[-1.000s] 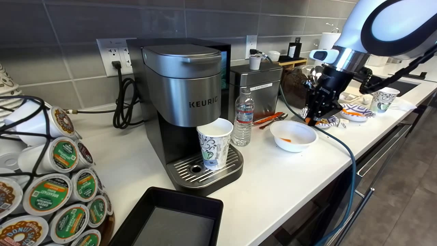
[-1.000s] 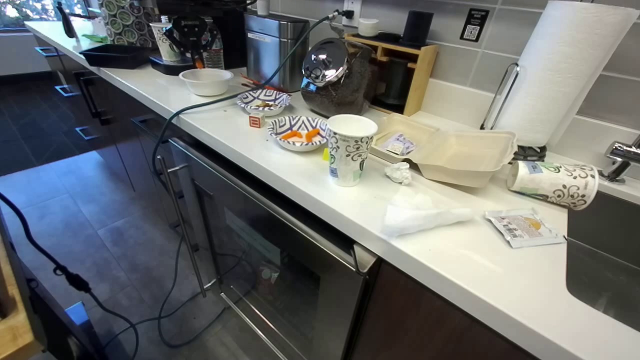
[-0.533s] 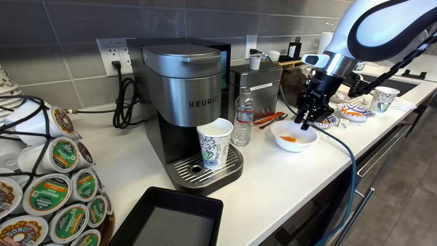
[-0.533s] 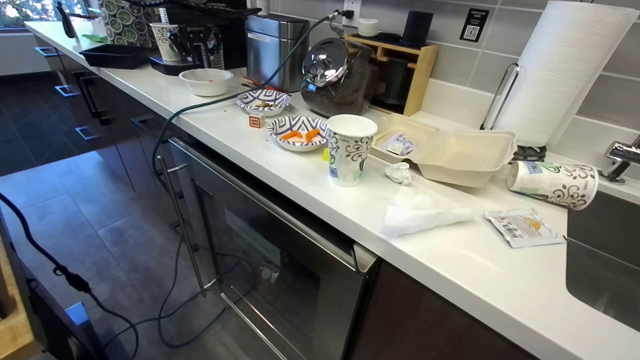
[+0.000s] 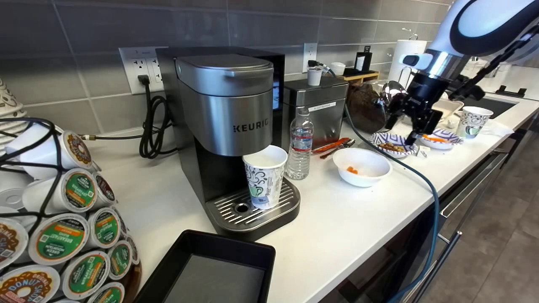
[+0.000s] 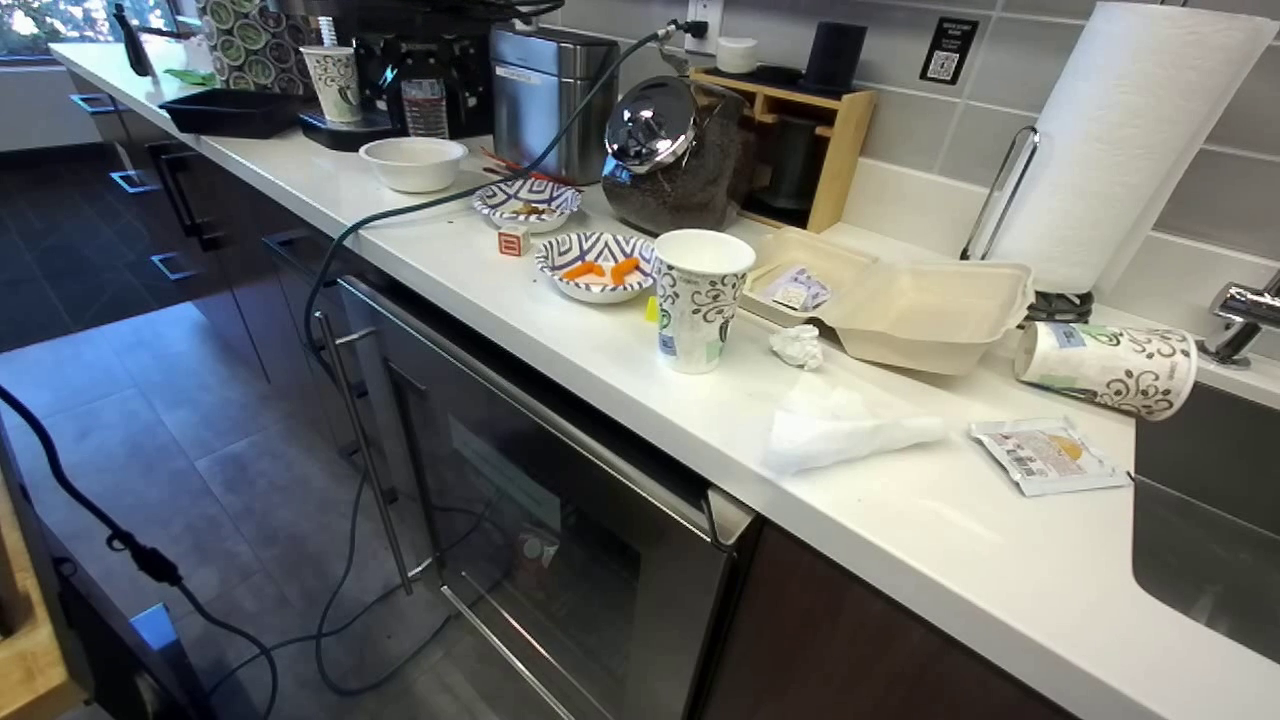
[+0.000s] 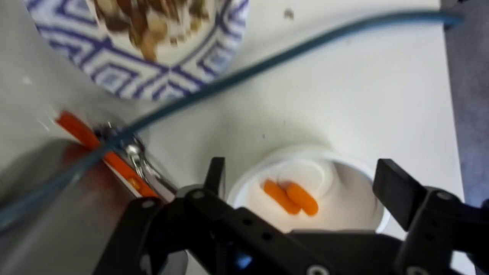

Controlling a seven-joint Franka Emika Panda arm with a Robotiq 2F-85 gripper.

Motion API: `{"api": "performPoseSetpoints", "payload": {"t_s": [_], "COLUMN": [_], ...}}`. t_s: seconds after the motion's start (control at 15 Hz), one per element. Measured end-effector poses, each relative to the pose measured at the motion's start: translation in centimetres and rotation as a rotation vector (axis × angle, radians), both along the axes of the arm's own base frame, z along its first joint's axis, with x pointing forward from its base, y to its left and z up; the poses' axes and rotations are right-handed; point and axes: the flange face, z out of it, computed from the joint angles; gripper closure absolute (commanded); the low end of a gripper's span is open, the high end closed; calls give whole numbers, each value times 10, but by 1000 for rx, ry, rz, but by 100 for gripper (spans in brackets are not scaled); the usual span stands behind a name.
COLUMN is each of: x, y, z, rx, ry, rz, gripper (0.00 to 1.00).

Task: Put two orange objects from the black and white bowl into the white bowl.

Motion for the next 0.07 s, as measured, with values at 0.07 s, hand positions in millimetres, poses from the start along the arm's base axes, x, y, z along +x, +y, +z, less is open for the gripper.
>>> {"api": "performPoseSetpoints", "payload": {"t_s": [0.07], "x": [-8], "y": [-30], "z": [1], "rx": [-13], "ry": [35], "rz": [-17], "gripper": [0]}}
